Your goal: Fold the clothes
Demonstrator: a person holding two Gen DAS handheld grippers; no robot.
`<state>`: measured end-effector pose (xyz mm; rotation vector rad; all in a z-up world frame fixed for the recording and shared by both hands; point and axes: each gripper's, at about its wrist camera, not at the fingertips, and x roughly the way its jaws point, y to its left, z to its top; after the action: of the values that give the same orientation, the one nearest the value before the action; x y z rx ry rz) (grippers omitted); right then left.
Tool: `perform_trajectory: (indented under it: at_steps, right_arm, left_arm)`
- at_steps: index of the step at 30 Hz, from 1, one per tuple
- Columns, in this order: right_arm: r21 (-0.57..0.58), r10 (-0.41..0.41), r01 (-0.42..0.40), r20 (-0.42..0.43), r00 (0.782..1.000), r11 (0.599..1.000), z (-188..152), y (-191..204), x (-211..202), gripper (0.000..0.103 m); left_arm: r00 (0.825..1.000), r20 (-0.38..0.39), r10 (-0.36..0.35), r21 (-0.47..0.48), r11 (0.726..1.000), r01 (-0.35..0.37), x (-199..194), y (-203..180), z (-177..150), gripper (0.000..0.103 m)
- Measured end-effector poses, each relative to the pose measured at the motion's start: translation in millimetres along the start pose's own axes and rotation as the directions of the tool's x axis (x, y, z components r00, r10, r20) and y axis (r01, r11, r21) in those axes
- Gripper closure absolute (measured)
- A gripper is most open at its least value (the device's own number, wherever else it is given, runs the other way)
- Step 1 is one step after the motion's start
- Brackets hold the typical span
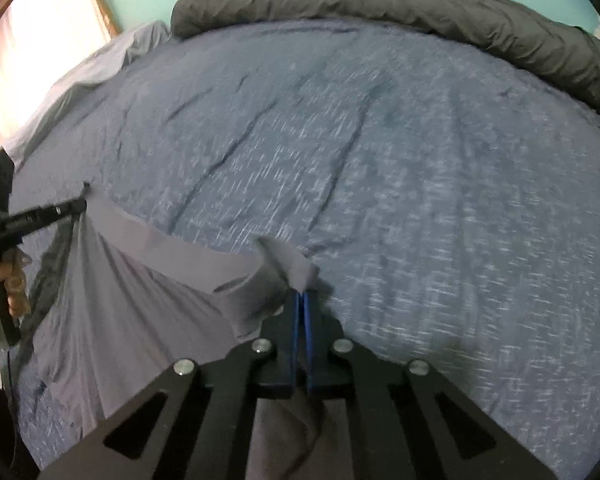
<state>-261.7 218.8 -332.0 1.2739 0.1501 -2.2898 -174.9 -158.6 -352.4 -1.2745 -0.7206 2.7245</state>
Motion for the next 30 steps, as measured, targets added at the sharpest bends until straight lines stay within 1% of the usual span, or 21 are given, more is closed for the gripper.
perform_trajectory:
  at_steps: [5,6,8,10,12,14,15,20,23,27,30]
  right_arm:
    - [0.106,0.02,-0.028,0.08,0.997,0.994,-1.8,-24.7,-30.5,0.103]
    - [0.135,0.015,-0.026,0.082,0.996,0.991,-2.9,-27.4,-37.6,0.103]
    - [0.189,-0.007,-0.006,0.066,0.998,0.982,-6.1,-38.9,-44.9,0.103]
    - [0.236,-0.014,0.005,0.036,0.999,0.972,-9.6,-54.7,-37.1,0.103]
    - [0.265,0.019,-0.021,0.012,1.0,0.964,-14.0,-57.7,-27.0,0.102]
    - [0.253,0.018,-0.013,-0.017,1.0,0.967,-18.6,-51.8,-18.0,0.102]
    - [0.241,0.003,0.004,-0.032,0.999,0.971,-20.7,-48.9,-14.8,0.102]
    - [0.244,-0.017,0.037,-0.084,0.996,0.969,-28.2,-41.4,1.8,0.101]
    - [0.214,0.03,-0.013,-0.079,0.996,0.977,-31.0,-28.5,6.7,0.101]
    - [0.155,0.071,-0.069,-0.006,0.997,0.986,-21.4,-6.8,-0.2,0.101]
    - [0.121,0.094,-0.093,-0.004,0.996,0.988,-14.3,7.6,2.1,0.101]
  left_arm:
    - [1.0,0.0,0.003,-0.003,1.0,-0.003,-1.3,-0.1,-0.1,0.1]
    - [1.0,0.001,0.001,-0.007,1.0,-0.001,-1.2,0.1,0.1,0.1]
    - [1.0,-0.002,0.003,-0.007,1.0,-0.003,0.3,-0.4,-0.1,0.1]
    - [1.0,-0.004,0.003,-0.008,1.0,-0.003,1.7,-1.3,-0.7,0.1]
    - [1.0,-0.003,0.005,-0.005,1.0,-0.005,2.4,-2.3,-0.7,0.1]
    - [1.0,-0.005,0.005,-0.006,1.0,-0.005,3.4,-2.5,-0.9,0.1]
    - [1.0,-0.005,0.005,-0.007,1.0,-0.005,3.9,-2.6,-1.0,0.1]
    - [1.0,-0.008,0.004,-0.009,1.0,-0.004,6.0,-3.5,-1.6,0.1]
    - [1.0,-0.005,0.0,-0.013,1.0,0.0,6.2,-4.7,-1.6,0.1]
    - [1.0,-0.007,-0.004,-0.019,1.0,0.004,7.3,-1.8,0.8,0.1]
    - [1.0,-0.012,-0.005,-0.022,1.0,0.005,8.9,-1.3,1.4,0.1]
